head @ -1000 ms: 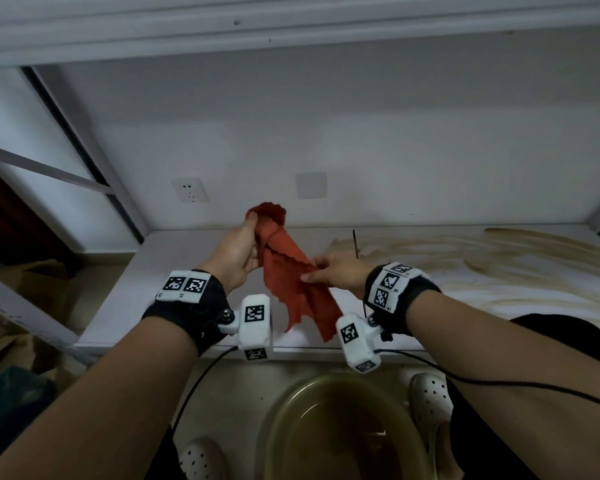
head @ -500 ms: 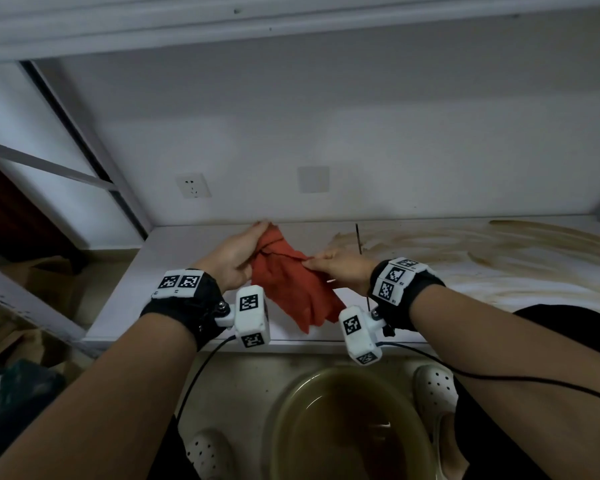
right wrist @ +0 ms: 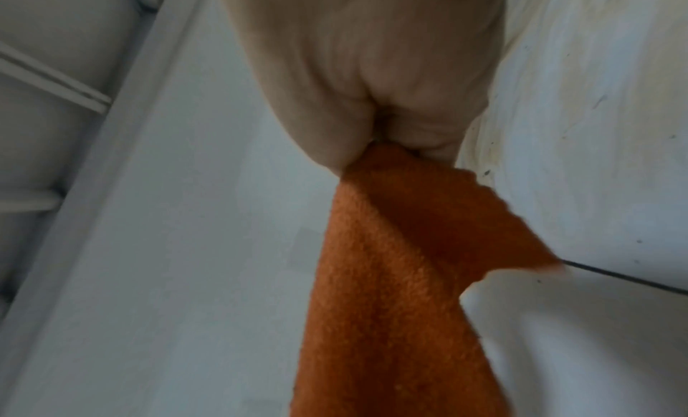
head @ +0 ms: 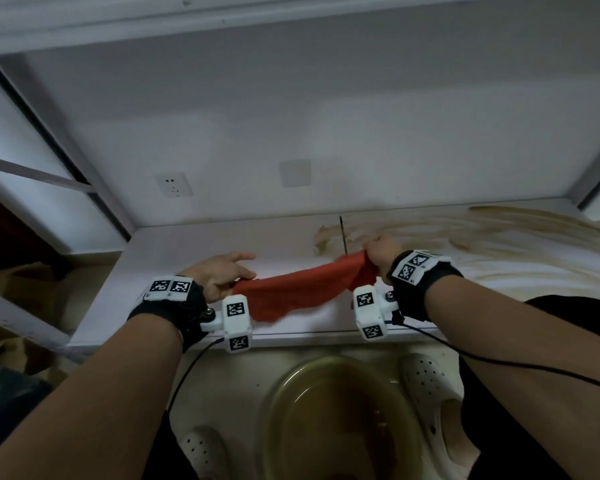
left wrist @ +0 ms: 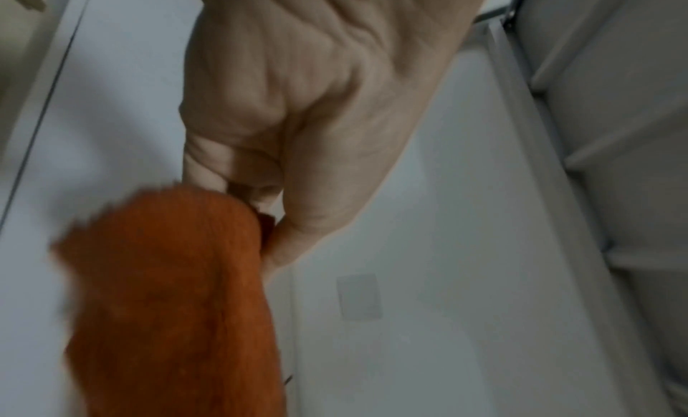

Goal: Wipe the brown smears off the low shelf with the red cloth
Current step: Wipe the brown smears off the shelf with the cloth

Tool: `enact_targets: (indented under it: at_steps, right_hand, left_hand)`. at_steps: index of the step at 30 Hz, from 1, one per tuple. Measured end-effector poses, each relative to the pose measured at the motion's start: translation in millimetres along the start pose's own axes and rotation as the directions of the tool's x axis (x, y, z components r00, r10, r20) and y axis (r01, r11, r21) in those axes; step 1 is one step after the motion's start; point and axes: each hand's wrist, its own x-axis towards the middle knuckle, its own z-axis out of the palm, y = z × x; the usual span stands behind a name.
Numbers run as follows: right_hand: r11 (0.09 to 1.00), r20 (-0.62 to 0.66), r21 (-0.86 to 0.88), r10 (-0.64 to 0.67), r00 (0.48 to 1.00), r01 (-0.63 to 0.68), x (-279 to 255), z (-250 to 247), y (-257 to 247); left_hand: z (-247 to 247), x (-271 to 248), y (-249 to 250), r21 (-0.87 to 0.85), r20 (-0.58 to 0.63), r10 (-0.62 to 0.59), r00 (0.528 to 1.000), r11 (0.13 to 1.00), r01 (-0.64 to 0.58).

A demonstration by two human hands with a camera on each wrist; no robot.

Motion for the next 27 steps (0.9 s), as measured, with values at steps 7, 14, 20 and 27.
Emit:
enact_targets:
  at_steps: [7, 14, 20, 27]
  right_hand:
    - [0.996, 0.127, 0.074, 0.033, 0.991, -0.043, 5, -21, 21]
    - [0.965, 0.408, -0.239, -0.002, 0.913, 0.109, 13, -26, 15]
    - [0.806, 0.585, -0.536, 0.138, 0.799, 0.252, 29, -25, 3]
    - [0.769, 0.526, -0.525, -0.042, 0.849, 0.364, 20, -37, 9]
  left_hand:
    - [30, 23, 5, 0.278, 0.145, 0.128, 0.981, 0.946, -0.164]
    - [52, 51, 22, 0.862, 0.131, 0.220, 0.967, 0.456, -0.221]
    - [62, 63, 43, 0.964, 0.053, 0.280, 0.958, 0.234, -0.122]
    - [91, 69, 55, 0.708, -0.003, 0.185, 0.983, 0.694, -0.129]
